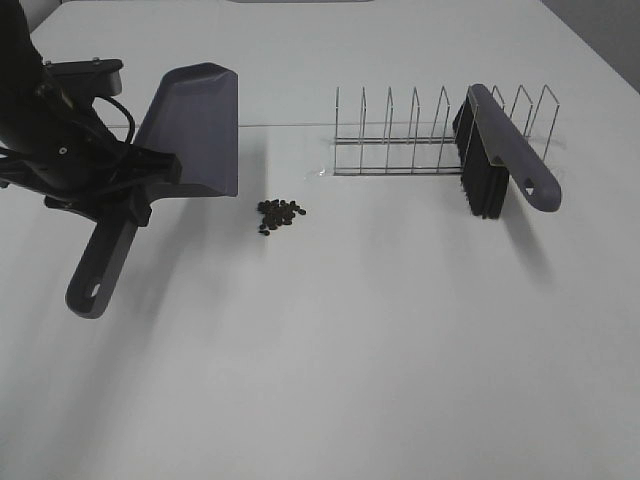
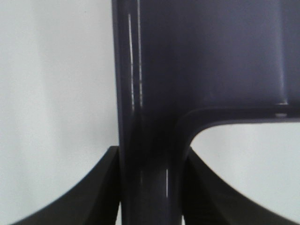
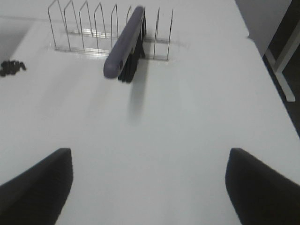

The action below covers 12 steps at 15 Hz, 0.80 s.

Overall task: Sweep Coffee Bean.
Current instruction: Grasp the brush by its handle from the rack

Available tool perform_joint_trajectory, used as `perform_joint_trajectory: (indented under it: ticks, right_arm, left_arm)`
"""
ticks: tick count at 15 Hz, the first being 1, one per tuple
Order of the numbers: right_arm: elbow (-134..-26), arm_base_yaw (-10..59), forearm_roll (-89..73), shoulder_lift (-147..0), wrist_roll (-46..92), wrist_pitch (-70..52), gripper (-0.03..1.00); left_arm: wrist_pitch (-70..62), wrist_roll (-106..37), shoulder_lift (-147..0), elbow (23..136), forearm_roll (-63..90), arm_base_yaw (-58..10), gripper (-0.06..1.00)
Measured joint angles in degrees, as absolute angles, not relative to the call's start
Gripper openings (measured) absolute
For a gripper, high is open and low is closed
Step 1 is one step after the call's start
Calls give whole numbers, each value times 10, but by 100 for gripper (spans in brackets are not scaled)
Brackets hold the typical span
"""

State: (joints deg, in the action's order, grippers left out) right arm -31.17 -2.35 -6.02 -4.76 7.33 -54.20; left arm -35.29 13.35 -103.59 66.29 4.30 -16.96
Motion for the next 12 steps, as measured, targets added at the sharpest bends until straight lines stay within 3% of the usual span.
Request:
perform_joint_trajectory:
  ticks: [4, 12]
  right_arm:
    - [-343, -2, -72, -180, 73, -402, 75]
    - [-550, 19, -73, -607, 79, -372, 73]
  left_arm:
    - [-353, 131, -1036, 663, 40, -170, 36]
    - [-353, 128, -1036, 663, 38, -170, 36]
